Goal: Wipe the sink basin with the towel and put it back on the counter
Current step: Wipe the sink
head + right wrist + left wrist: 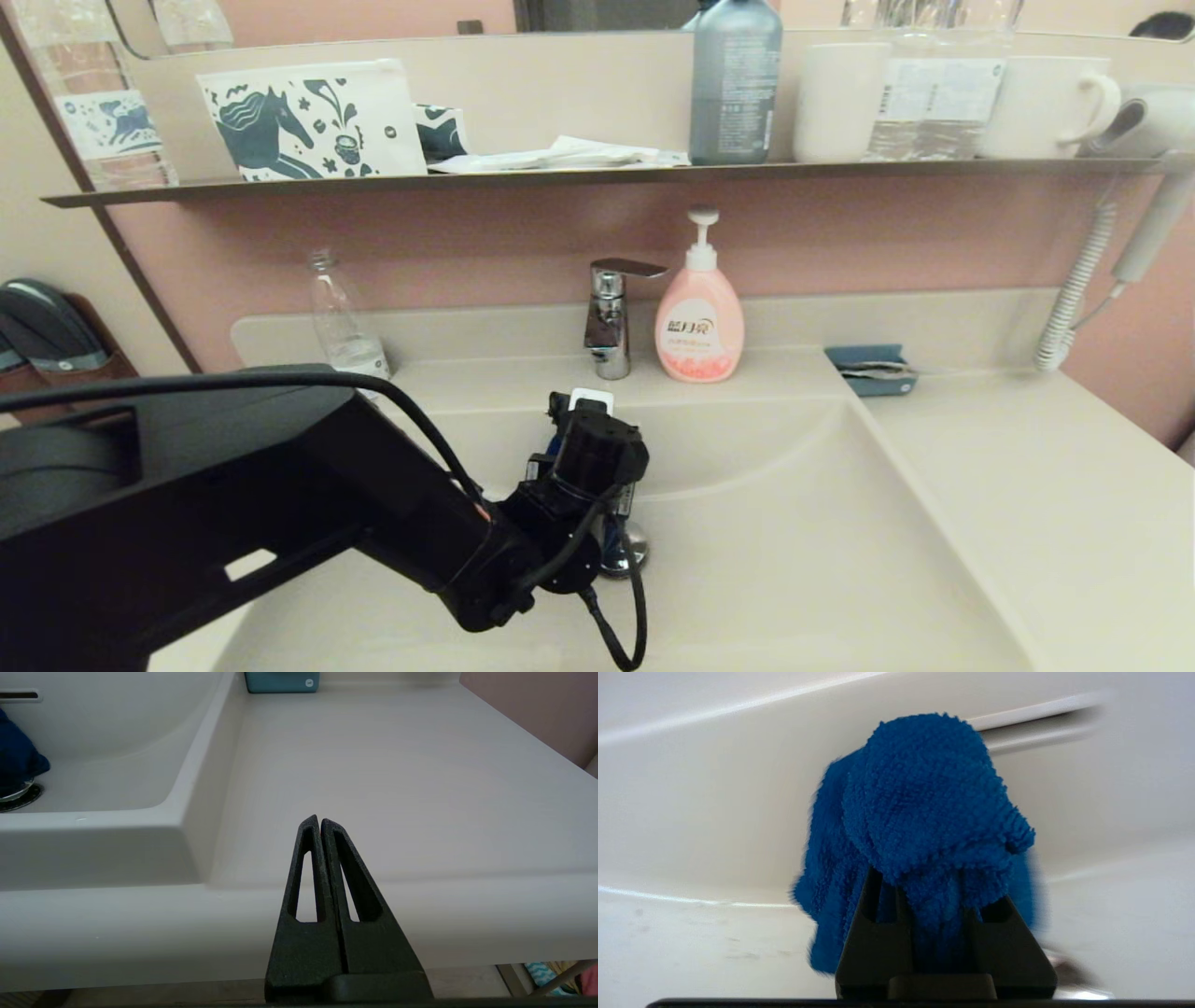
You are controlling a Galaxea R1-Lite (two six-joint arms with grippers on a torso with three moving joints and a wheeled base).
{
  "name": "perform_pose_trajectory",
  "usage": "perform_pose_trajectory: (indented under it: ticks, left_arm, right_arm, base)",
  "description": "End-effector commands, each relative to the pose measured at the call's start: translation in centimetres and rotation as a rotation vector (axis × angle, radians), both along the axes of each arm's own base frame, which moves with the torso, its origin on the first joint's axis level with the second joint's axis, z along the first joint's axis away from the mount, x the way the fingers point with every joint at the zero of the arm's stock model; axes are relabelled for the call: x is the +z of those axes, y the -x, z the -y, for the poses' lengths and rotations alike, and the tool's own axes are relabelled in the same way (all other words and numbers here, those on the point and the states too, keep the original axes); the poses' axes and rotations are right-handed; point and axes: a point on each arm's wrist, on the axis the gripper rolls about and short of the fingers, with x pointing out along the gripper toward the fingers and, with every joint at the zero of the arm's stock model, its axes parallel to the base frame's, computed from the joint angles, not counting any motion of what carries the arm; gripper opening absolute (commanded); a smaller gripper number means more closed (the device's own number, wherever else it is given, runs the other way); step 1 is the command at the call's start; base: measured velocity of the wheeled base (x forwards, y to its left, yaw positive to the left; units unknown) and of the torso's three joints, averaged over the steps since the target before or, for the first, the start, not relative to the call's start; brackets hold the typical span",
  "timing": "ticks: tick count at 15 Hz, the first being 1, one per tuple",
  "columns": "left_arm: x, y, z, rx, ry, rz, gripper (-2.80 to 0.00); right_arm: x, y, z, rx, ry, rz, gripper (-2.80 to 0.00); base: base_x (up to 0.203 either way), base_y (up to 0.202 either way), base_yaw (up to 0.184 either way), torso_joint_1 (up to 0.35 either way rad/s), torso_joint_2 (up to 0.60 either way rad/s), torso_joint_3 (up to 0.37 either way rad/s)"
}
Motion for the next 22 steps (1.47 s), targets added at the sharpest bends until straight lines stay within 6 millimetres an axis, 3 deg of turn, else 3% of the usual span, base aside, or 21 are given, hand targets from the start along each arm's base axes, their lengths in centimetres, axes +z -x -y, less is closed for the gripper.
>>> perform_pose_trajectory:
  ticks: [1, 6, 11, 15, 22]
  left_arm:
    - [-0.3, -0.7, -2.3, 0.041, -0.006, -0.026, -2.80]
    - [1.6, -0.4, -7.5, 0.089, -0.008, -0.043, -2.80]
    - [4.2, 0.7, -10.9, 0.104, -0.034, -0.014, -2.80]
    - [6.2, 3.4, -12.7, 0.090, -0.071, 0.015, -2.80]
    - [5.6, 7.9, -15.7, 0.116, -0.126, -0.031, -2.80]
  right_arm:
    - [0.0, 0.0, 0.0, 0.000, 0.000, -0.001, -2.80]
    - [0.0, 0.0, 0.0, 0.000, 0.000, -0.001, -2.80]
    - [0.0, 0.0, 0.0, 0.000, 0.000, -0.003, -2.80]
    - [0.0, 0.0, 0.0, 0.000, 0.000, -0.001, -2.80]
    - [0.0, 0.0, 0.0, 0.000, 0.000, -0.001, -2.80]
  base:
    - [0.000, 0.000, 0.000, 0.000, 0.00, 0.000]
    - [0.000, 0.000, 0.000, 0.000, 0.00, 0.000]
    - [0.000, 0.000, 0.000, 0.000, 0.00, 0.000]
    - [0.000, 0.000, 0.000, 0.000, 0.00, 0.000]
    - [0.000, 0.000, 0.000, 0.000, 0.00, 0.000]
